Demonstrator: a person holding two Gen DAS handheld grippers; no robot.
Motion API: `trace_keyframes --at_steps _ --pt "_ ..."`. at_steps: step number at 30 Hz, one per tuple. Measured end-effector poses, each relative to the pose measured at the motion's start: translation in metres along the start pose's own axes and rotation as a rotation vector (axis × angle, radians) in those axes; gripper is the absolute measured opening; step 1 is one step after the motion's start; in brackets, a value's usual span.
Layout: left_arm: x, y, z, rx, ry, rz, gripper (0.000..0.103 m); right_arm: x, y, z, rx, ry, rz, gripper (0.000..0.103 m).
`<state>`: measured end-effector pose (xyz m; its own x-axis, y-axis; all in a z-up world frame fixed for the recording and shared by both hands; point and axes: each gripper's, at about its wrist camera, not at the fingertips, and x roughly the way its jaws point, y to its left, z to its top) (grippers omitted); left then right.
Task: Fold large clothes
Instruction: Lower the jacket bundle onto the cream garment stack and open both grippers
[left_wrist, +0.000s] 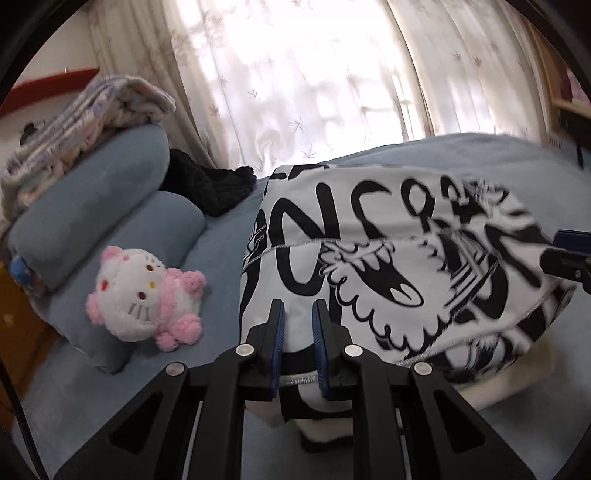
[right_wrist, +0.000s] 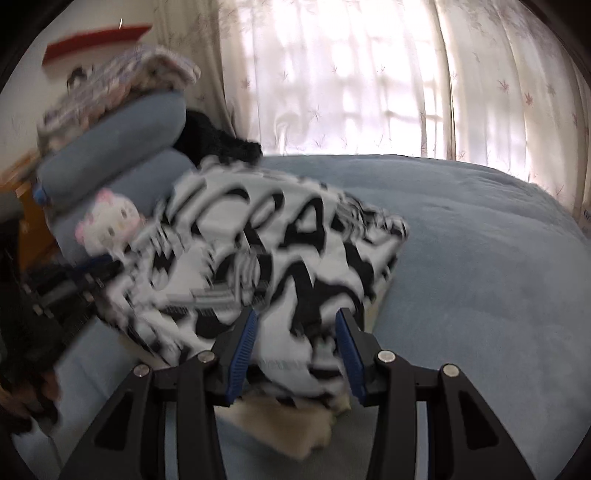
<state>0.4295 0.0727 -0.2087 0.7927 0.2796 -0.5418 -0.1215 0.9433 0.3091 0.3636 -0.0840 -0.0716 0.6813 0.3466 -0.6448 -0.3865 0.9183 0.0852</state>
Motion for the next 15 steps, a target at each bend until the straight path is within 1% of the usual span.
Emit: trace_keyframes --at_steps 3,8,11,15 --pt "0.012 0.005 -0.004 -0.028 0.054 -0.010 0.013 0.002 -0.008 -0.012 0.019 0.009 0.004 0.044" --pt "0.012 0.003 0.001 -0.025 0.084 0.011 0.013 -0.008 -0.016 -0.010 0.056 0.030 0.021 0.044" --pt "0.010 0.008 0.006 -0.060 0.114 0.003 0.014 -0.018 -0.016 -0.012 0.057 0.051 0.014 0.044" --pt "-0.005 0.013 0.009 -0.107 0.168 -0.018 0.014 -0.043 -0.015 -0.016 0.067 0.066 0.016 0.044"
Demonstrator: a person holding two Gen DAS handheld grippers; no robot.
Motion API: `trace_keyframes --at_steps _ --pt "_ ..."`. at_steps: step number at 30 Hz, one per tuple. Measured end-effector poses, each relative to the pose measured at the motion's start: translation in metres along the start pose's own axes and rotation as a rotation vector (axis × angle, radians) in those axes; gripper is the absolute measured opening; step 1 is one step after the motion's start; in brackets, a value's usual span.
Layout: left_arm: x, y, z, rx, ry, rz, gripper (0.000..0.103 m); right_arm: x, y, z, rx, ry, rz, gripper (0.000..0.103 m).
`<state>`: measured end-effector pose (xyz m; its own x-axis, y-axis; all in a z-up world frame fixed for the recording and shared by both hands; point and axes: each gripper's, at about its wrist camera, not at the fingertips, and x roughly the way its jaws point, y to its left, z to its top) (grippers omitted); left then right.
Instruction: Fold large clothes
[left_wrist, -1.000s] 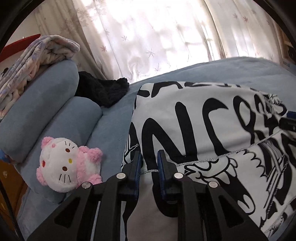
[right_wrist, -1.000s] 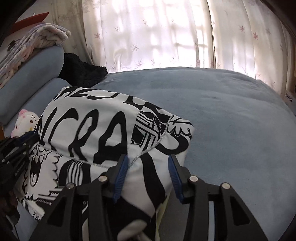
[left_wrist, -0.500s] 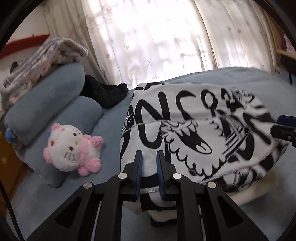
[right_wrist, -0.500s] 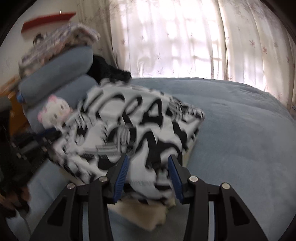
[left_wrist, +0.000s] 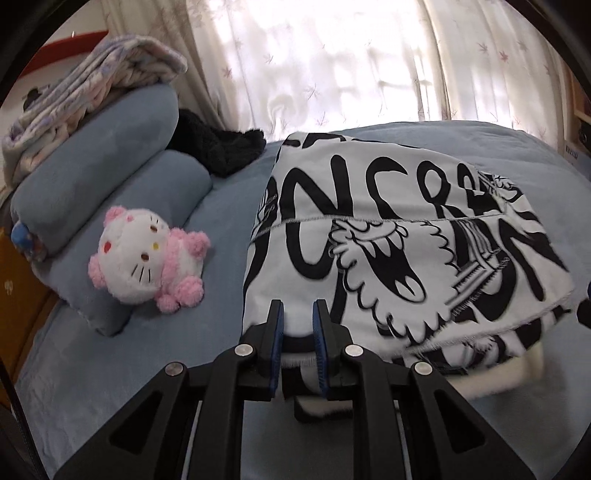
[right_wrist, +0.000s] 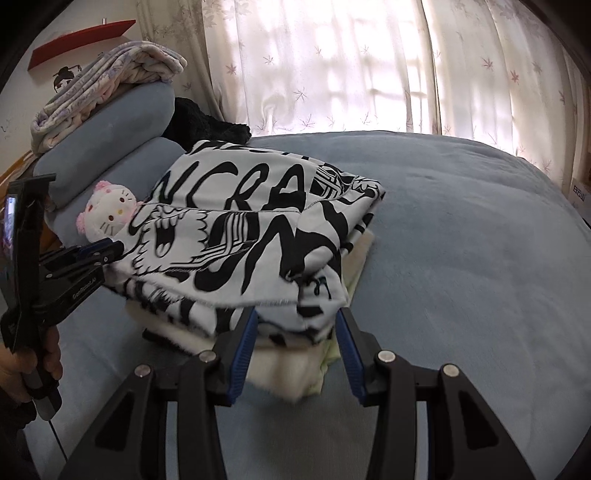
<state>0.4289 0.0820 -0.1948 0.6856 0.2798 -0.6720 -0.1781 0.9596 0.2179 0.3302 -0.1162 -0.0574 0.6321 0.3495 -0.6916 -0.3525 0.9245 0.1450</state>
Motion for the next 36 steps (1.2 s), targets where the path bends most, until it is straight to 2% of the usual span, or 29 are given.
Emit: trace_keyframes --at_steps 6,10,12,14,16,22,26,32,36 --pt "-0.044 0.001 -0.010 -0.014 0.071 -0.038 0.020 -0.060 0.001 -0.004 -0.002 -0.015 0.002 0.044" --pt "-0.088 -0.002 -0.011 -0.006 0.065 -0.076 0.025 -0.112 0.004 -0.004 -0.019 -0.044 -0.005 0.044" --pt "-0.117 -0.007 -0.012 0.016 0.048 -0.091 0.031 -0.141 0.005 -0.004 -0.026 -0.057 -0.010 0.044" --pt "-0.145 -0.012 -0.014 0.027 0.027 -0.103 0.052 -0.170 0.006 -0.005 -0.038 -0.075 -0.012 0.044" --pt "-0.173 -0.016 -0.015 0.031 0.003 -0.119 0.061 -0.197 0.007 -0.007 -0.055 -0.086 -0.026 0.044" --pt "-0.256 -0.044 -0.026 0.099 -0.028 -0.199 0.063 -0.269 0.009 -0.017 -0.086 -0.041 -0.114 0.044" --pt "-0.301 -0.061 -0.035 0.139 -0.046 -0.225 0.078 -0.319 0.008 -0.026 -0.111 -0.036 -0.151 0.044" --pt "-0.351 -0.088 -0.050 0.202 -0.029 -0.212 0.079 -0.384 0.009 -0.045 -0.137 -0.063 -0.175 0.050" --pt "-0.370 -0.102 -0.067 0.230 -0.014 -0.212 0.088 -0.399 0.012 -0.064 -0.155 -0.063 -0.202 0.056"
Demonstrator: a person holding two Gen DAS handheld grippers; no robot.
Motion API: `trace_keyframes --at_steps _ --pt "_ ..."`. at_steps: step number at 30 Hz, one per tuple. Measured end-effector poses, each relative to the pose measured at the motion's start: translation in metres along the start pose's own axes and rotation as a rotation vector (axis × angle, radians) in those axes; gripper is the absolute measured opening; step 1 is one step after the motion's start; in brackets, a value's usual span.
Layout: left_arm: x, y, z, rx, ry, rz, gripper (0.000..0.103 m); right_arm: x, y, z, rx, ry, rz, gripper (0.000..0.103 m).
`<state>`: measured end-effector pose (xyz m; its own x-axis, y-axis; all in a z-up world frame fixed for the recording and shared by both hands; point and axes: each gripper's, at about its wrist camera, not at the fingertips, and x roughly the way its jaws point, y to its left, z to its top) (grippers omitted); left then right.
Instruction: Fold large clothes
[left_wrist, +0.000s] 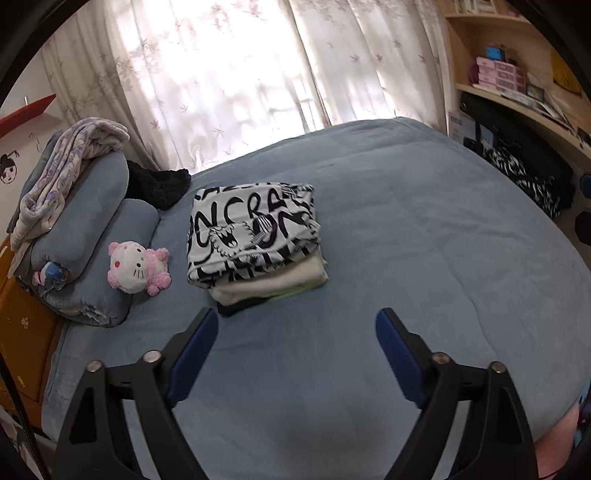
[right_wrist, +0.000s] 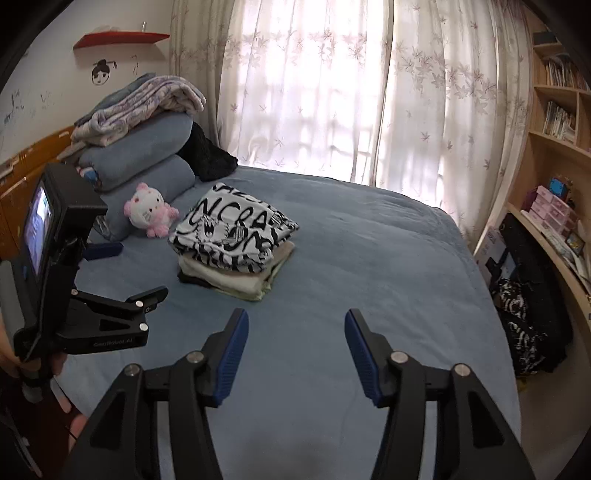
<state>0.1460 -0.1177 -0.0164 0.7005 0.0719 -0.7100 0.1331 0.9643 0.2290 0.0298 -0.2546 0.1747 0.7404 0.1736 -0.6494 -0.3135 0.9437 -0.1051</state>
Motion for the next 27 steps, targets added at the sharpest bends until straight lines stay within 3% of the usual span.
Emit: trace_keyframes --at_steps 4,8,15,21,27 --pt "-0.009 -0.016 -0.019 -0.011 -0.006 0.026 0.090 0.003 -0.002 -0.028 0.019 0.012 -0.036 0.058" --pt "-0.014 -0.016 -0.050 -0.170 -0.050 0.043 0.091 0.017 -0.006 -0.068 0.088 0.038 -0.071 0.059" --pt "0.008 -0.037 -0.110 -0.333 0.022 -0.039 0.093 0.043 -0.009 -0.134 0.271 0.109 0.000 0.059" --pt "0.024 -0.056 -0.140 -0.376 0.106 -0.088 0.093 0.052 -0.009 -0.163 0.356 0.149 0.036 0.059" --pt "0.024 -0.068 -0.144 -0.362 0.103 -0.108 0.093 0.056 -0.003 -0.173 0.359 0.169 0.069 0.059"
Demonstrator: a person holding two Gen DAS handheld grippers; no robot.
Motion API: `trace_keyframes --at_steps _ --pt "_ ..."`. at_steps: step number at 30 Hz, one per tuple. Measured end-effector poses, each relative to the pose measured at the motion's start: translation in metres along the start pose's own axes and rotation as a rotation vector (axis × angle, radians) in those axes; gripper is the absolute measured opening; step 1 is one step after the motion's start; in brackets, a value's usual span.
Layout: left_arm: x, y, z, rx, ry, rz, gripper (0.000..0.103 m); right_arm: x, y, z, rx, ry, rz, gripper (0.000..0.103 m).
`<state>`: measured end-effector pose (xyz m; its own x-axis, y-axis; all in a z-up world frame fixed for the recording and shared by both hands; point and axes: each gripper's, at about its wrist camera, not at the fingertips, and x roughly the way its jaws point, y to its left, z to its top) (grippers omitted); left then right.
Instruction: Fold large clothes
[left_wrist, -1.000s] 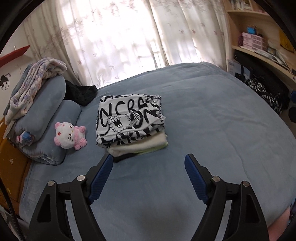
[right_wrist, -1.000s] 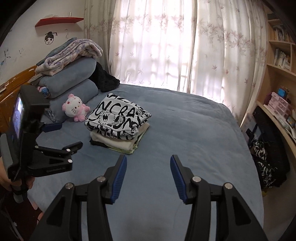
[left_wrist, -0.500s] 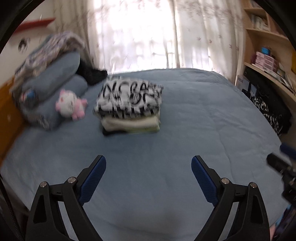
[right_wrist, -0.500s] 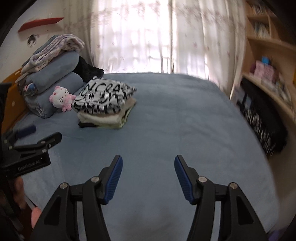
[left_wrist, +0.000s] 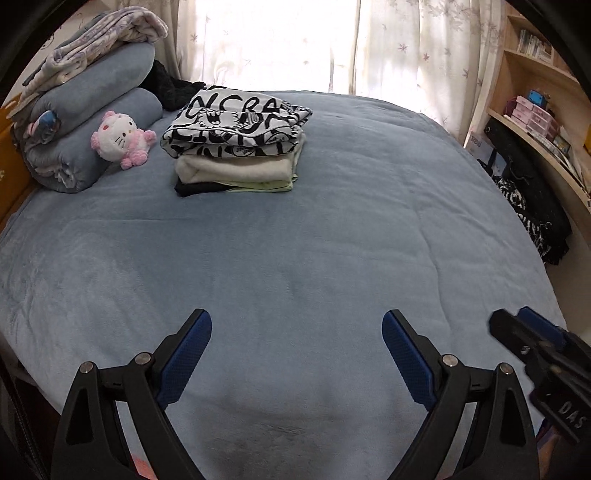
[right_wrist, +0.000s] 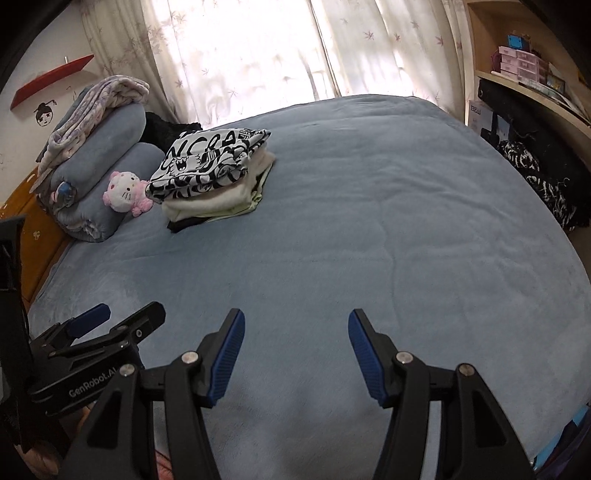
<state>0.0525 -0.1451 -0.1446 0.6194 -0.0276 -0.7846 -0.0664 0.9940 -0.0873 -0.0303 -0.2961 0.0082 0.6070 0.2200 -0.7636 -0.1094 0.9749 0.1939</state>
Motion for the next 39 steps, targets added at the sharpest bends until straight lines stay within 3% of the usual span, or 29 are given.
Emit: trace_keyframes --at_steps 11,39 --pt "-0.001 -0.012 -0.003 0.031 0.010 -0.032 0.093 0.002 -0.004 -0.002 0.006 -0.005 0.003 0.059" --pt "-0.009 -0.013 -0.006 0.032 0.001 0.001 0.093 -0.004 -0.005 -0.006 0.001 -0.026 0.008 0.059"
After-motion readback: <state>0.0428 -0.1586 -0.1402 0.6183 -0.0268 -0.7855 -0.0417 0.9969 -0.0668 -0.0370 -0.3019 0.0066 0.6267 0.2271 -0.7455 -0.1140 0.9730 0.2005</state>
